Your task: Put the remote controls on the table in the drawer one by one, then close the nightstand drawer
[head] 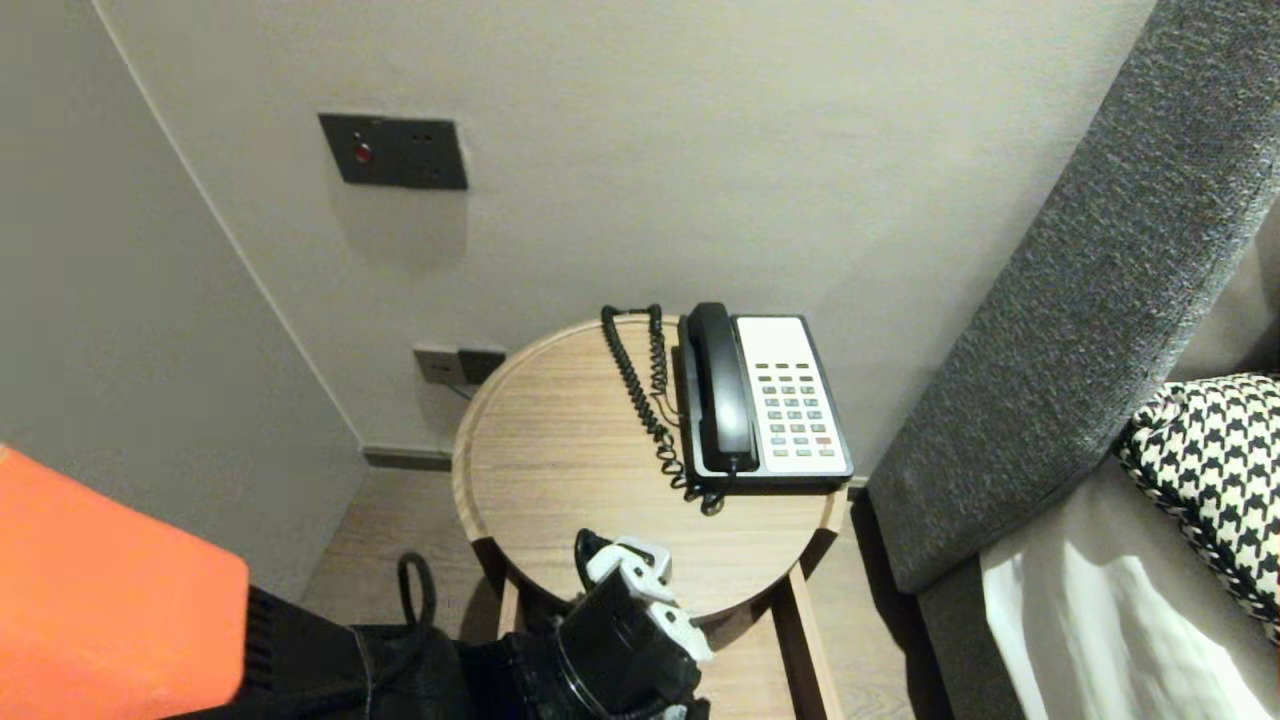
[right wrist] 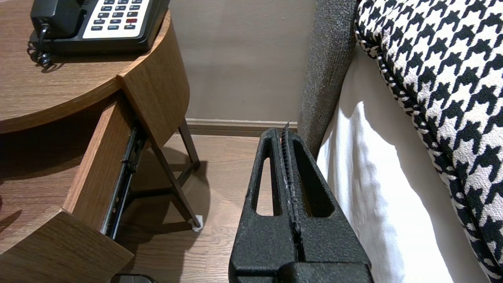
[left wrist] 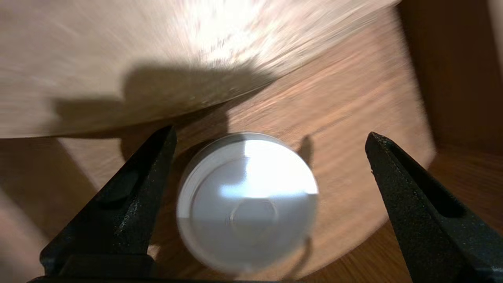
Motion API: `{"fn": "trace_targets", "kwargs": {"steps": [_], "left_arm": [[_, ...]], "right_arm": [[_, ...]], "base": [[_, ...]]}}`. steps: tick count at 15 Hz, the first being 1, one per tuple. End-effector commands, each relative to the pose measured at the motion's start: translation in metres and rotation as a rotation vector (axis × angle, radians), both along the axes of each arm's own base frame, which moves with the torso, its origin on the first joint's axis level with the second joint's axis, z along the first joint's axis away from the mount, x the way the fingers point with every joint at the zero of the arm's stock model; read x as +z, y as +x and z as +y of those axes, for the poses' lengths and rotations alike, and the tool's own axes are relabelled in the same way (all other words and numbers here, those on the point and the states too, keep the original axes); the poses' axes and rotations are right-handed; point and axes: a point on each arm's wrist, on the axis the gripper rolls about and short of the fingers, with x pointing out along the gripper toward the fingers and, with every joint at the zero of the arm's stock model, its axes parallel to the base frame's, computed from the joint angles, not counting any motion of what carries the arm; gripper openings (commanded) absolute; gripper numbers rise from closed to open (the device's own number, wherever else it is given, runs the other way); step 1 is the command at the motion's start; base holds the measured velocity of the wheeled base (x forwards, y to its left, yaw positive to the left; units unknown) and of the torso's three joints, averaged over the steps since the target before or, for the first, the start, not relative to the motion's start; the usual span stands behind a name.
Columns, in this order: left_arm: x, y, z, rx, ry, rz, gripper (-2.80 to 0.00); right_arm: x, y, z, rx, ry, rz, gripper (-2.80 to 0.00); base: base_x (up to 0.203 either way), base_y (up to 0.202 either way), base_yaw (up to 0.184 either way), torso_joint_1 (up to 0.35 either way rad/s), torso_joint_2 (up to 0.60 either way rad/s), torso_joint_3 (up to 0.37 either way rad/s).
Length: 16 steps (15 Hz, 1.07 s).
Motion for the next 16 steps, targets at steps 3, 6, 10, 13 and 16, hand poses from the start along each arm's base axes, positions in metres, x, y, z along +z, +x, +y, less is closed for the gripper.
{"fn": "trace_targets", "kwargs": {"steps": [3,6,10,13,16], "left_arm": [[0.062,-0.004,0.017,-0.005,-0.098,-0.069,0.0],[0.094,-0.002,0.032,0.01,-0.141,-0.105,0.0],[0.14,0.013,0.062,0.053,-0.201,-0.154,0.0],[0.157,0.01,0.081,0.073,-0.21,-0.173,0.0],[0.162,-0.003,0.101,0.066,-0.163,-0.121,-2.8]], "right_arm": [[-0.011,0.003,0.0,-0.001,0.0,0.04,-2.8],[-0.011,0.003,0.0,-0.001,0.0,0.039,-2.8],[-0.011,0.003,0.0,-0.001,0.0,0.039,-2.8],[-0.011,0.003,0.0,-0.001,0.0,0.039,-2.8],[-0.011,0.003,0.0,-0.001,0.0,0.039,-2.8]], "base": [[0.0,0.0,0.0,0.0,0.0,0.0],[0.0,0.0,0.0,0.0,0.0,0.0],[0.0,0.0,0.0,0.0,0.0,0.0],[0.0,0.0,0.0,0.0,0.0,0.0],[0.0,0.0,0.0,0.0,0.0,0.0]]}}
